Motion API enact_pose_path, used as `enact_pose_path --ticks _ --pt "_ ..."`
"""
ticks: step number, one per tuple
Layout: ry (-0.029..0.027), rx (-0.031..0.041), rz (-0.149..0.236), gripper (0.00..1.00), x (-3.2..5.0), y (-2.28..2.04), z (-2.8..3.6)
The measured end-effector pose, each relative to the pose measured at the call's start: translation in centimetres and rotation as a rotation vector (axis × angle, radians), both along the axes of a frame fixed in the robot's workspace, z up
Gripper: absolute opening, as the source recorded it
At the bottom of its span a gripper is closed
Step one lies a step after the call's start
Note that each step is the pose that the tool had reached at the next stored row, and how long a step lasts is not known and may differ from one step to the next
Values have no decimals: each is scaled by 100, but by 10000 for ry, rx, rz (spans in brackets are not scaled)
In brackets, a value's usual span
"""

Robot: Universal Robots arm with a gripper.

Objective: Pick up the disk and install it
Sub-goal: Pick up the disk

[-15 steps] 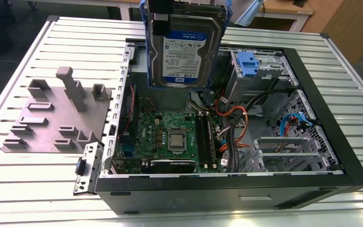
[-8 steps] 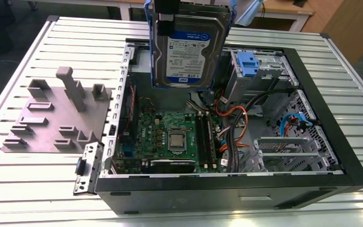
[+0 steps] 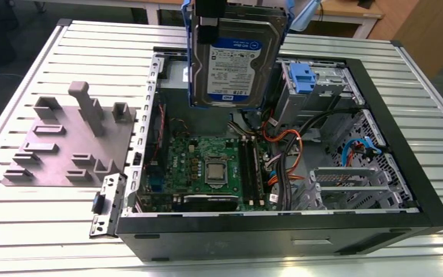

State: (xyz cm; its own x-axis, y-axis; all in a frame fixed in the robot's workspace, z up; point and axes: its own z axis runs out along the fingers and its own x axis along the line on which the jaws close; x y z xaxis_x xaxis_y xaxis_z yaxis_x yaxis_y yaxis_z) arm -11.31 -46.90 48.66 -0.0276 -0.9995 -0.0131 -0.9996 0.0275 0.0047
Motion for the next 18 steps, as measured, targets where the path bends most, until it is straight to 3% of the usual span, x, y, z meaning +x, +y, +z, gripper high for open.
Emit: enact_pose_path --ticks 18 --pt "0 0 1 36 13 0 0"
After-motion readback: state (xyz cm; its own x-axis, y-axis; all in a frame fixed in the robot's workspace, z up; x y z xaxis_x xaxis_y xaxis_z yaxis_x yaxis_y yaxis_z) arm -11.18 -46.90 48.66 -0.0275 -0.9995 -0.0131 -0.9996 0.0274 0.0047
